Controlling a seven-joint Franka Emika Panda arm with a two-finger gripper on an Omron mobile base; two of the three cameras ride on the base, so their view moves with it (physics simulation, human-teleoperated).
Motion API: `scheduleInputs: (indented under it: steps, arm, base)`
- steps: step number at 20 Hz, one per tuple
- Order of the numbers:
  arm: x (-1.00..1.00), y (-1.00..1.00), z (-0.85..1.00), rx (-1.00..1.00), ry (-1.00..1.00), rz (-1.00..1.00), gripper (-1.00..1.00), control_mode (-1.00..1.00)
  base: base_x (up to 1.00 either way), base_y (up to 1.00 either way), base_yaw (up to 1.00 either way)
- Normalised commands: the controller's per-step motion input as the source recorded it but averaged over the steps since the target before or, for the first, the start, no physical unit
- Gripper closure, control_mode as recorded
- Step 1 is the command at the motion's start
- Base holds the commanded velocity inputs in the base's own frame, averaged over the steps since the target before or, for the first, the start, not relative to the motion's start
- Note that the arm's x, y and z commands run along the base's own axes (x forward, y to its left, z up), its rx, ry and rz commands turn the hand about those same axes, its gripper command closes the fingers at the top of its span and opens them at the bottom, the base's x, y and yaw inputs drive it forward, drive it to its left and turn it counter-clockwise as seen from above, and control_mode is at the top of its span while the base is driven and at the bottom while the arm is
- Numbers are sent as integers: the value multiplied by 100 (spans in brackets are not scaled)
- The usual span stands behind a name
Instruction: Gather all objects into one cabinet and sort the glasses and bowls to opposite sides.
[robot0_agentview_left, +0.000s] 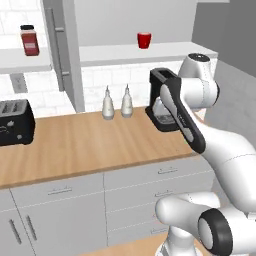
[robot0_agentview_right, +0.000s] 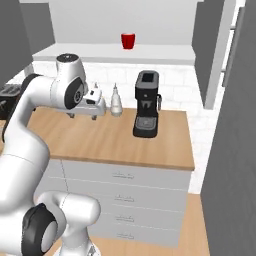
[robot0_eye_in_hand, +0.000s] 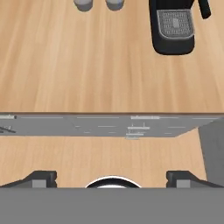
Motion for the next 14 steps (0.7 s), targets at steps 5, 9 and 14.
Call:
scheduleInputs:
  steps: [5, 9, 14]
  arm:
    - [0, 0, 0, 0, 0, 0, -100, 100]
    - [0, 0, 0, 0, 0, 0, -100, 100]
    - [0, 0, 0, 0, 0, 0, -100, 100]
  base:
    - [100, -1, 0]
    - [100, -43, 0]
    - [70, -97, 2]
